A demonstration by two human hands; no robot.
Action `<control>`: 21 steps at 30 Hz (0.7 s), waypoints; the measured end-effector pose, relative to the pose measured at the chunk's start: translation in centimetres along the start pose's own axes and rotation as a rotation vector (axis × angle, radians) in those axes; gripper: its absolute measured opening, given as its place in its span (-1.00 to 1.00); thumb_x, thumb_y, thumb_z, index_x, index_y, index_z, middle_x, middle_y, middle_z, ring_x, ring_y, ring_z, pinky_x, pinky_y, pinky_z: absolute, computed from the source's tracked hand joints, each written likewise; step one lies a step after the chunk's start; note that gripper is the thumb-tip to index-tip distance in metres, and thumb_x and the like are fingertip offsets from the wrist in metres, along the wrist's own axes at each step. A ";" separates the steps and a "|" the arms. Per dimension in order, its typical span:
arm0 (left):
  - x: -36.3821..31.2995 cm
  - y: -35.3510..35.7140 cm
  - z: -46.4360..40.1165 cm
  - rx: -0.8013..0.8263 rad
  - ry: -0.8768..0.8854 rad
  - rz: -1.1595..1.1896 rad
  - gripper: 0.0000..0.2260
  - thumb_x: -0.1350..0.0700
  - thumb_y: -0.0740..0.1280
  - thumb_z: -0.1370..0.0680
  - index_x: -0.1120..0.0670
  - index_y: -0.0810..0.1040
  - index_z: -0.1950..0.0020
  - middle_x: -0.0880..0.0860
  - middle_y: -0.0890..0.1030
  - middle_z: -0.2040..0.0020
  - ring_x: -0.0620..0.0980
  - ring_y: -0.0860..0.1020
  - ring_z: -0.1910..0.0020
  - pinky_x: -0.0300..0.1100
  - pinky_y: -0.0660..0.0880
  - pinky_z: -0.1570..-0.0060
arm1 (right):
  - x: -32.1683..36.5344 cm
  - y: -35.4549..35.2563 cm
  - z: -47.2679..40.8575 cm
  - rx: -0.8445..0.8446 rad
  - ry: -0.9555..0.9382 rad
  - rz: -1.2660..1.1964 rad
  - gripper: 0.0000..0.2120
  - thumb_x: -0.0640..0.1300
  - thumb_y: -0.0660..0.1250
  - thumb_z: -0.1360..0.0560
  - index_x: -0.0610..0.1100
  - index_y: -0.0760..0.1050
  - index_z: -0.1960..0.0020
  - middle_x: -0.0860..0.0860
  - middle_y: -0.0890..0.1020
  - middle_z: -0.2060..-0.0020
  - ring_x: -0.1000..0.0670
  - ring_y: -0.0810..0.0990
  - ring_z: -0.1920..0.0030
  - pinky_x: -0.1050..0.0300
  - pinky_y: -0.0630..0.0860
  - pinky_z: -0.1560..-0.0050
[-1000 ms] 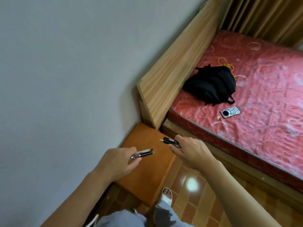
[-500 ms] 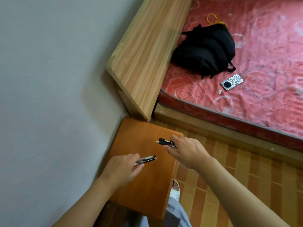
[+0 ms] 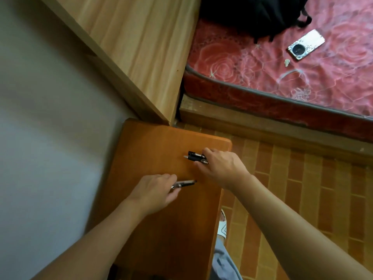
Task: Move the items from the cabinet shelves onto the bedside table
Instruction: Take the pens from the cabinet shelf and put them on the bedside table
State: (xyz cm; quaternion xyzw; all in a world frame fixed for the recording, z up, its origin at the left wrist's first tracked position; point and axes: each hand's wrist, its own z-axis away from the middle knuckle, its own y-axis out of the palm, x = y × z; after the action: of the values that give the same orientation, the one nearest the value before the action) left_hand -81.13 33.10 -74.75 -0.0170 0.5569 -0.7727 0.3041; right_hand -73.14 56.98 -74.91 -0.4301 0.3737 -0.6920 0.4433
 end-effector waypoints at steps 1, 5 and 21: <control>0.2 0.3 -0.7 0.002 0.011 -0.005 -0.79 -0.18 0.13 -0.66 -0.07 0.42 -0.03 -0.13 0.50 0.15 -0.09 0.50 0.27 -0.17 0.44 0.32 | -0.1 0.5 -0.4 -0.016 -0.009 0.003 -0.60 0.34 0.06 -0.64 0.03 0.39 -0.10 0.10 0.52 0.18 0.06 0.48 0.35 0.17 0.30 0.45; 0.6 0.6 -3.3 -0.016 0.050 0.009 -0.83 -0.11 0.26 -0.62 -0.03 0.44 -0.03 -0.06 0.57 0.09 0.00 0.59 0.15 -0.10 0.48 0.24 | -0.1 1.6 -2.0 -0.084 -0.063 -0.010 -0.64 0.32 0.12 -0.61 0.03 0.37 -0.09 0.14 0.40 0.20 0.08 0.41 0.38 0.18 0.27 0.45; 0.8 1.2 -5.3 -0.200 -0.030 0.022 -0.65 0.03 0.43 -0.52 -0.02 0.49 -0.28 -0.05 0.48 -0.13 -0.05 0.48 -0.08 -0.16 0.49 0.02 | -1.7 2.0 -1.2 -0.076 -0.072 -0.089 -0.55 0.23 0.19 -0.63 0.03 0.39 -0.43 0.03 0.44 -0.26 -0.03 0.42 -0.21 -0.04 0.46 -0.24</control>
State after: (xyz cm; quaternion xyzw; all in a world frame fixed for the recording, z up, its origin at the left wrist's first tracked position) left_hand -83.17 36.98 -78.09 -0.0529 0.6268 -0.7094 0.3179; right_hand -73.29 58.12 -77.61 -0.4874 0.3642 -0.6804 0.4085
